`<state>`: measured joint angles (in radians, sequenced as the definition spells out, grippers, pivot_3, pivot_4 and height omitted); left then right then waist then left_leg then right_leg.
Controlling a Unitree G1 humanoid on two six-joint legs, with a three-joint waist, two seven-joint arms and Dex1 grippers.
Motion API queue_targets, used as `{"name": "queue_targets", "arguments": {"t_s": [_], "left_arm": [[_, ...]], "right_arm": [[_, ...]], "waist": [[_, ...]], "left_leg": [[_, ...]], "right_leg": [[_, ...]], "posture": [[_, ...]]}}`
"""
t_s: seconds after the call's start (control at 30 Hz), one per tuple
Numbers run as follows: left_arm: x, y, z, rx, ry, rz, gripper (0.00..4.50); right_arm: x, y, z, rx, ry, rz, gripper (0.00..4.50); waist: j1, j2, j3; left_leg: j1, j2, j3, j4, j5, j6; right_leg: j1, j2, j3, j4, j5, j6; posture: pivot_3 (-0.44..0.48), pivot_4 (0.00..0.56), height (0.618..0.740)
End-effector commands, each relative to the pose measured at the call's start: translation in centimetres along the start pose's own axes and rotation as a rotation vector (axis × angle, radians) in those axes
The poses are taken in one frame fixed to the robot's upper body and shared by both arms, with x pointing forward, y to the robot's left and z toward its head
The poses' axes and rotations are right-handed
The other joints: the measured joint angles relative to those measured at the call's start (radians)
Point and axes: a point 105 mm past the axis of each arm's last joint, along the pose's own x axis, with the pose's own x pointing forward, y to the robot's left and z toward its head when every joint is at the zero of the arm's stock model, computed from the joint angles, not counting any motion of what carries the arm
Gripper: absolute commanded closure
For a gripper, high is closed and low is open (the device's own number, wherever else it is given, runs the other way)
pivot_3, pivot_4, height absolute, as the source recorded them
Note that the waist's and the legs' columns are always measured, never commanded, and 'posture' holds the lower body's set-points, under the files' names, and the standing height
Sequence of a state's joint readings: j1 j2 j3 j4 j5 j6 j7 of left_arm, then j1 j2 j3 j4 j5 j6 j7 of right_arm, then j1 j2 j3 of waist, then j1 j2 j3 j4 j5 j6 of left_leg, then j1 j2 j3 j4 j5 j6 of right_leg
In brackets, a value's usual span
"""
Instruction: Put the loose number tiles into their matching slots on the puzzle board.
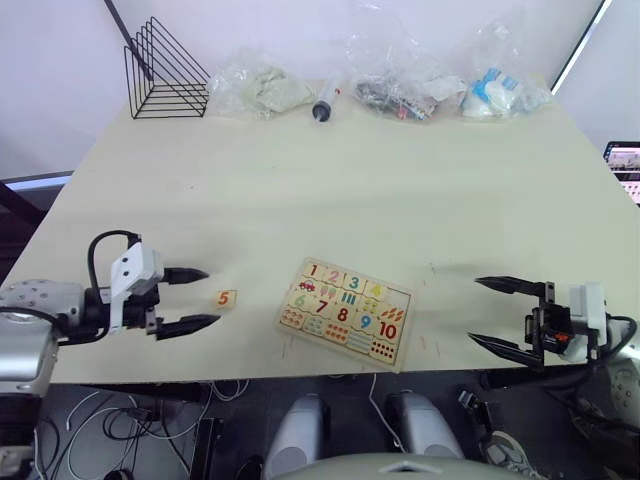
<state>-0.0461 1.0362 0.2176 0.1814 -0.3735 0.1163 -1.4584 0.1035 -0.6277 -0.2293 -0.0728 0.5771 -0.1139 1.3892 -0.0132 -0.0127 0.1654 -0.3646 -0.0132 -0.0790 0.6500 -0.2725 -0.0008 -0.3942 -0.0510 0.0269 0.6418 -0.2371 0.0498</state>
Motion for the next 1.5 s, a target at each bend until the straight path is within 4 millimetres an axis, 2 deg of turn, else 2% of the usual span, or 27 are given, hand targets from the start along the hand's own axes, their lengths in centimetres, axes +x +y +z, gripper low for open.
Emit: {"name": "queue_targets", "arguments": {"t_s": [0.03,0.2,0.47,0.73,1.13,1.3,1.43,1.47,1.5], "left_arm": [[-0.3,0.2,0.7,0.093,-0.030,-0.108,0.02],[0.5,1.1,-0.4,0.161,-0.003,-0.144,0.02],[1.2,3.0,-0.5,0.194,0.002,-0.145,0.02],[2.4,3.0,-1.4,0.202,0.016,-0.181,0.02],[2.6,2.6,-3.4,0.179,0.032,-0.166,0.02],[2.7,2.3,-4.0,0.186,0.052,-0.181,1.51],[2.6,2.0,-4.4,0.169,0.064,-0.190,3.23],[2.5,1.8,-4.6,0.167,0.067,-0.194,3.54],[2.5,1.7,-4.7,0.167,0.067,-0.197,3.55]], "right_arm": [[0.3,-0.1,1.3,-0.028,-0.044,-0.003,0.00],[-0.2,-0.1,1.2,-0.027,-0.032,0.005,0.00],[-0.8,-0.2,0.8,-0.019,-0.007,0.035,0.00],[-0.6,-0.3,1.0,-0.026,-0.008,0.046,0.00],[-1.2,-0.3,1.3,-0.035,0.013,0.034,0.00],[-1.2,-0.3,1.3,-0.039,0.019,0.033,0.00],[-1.1,-0.3,1.3,-0.040,0.020,0.034,0.00],[-1.1,-0.3,1.3,-0.041,0.021,0.035,0.00],[-1.1,-0.4,1.3,-0.040,0.022,0.035,0.00]], "waist": [[0.002,0.000,0.000],[0.002,0.000,0.000],[0.000,-0.001,0.000],[-0.001,-0.001,0.000],[-0.001,-0.001,0.000],[-0.001,0.001,-0.001],[0.000,0.003,-0.002],[0.000,0.003,-0.002],[-0.001,0.003,-0.002]], "left_leg": [[0.000,0.000,0.000,0.000,0.000,0.000],[-0.001,0.000,-0.001,0.001,0.000,0.000],[-0.001,0.000,-0.001,0.001,0.000,0.000],[-0.001,0.000,-0.001,0.002,0.000,0.000],[0.000,0.000,-0.002,0.002,0.000,0.000],[0.000,0.000,-0.001,0.002,0.000,0.000],[0.001,-0.001,-0.002,0.002,0.000,0.000],[0.001,0.000,-0.002,0.002,0.000,0.000],[0.001,0.000,-0.001,0.002,0.000,0.000]], "right_leg": [[0.000,0.000,0.000,0.000,0.000,0.000],[0.000,0.000,-0.001,0.000,0.001,0.001],[0.000,0.001,-0.001,0.001,0.001,0.001],[0.000,0.001,-0.001,0.001,0.001,0.001],[0.000,0.001,-0.001,0.003,0.001,0.001],[0.000,0.001,0.000,0.003,0.001,0.001],[0.000,0.001,0.000,0.004,0.001,0.001],[0.000,0.001,0.000,0.004,0.001,0.001],[0.000,0.001,0.000,0.004,0.001,0.001]], "posture": [[0.000,0.150,0.740],[0.000,0.150,0.740],[0.000,0.150,0.740],[0.000,0.150,0.740],[0.000,0.150,0.740],[0.000,0.150,0.740],[0.000,0.150,0.740],[0.000,0.150,0.740],[0.000,0.150,0.740]]}}
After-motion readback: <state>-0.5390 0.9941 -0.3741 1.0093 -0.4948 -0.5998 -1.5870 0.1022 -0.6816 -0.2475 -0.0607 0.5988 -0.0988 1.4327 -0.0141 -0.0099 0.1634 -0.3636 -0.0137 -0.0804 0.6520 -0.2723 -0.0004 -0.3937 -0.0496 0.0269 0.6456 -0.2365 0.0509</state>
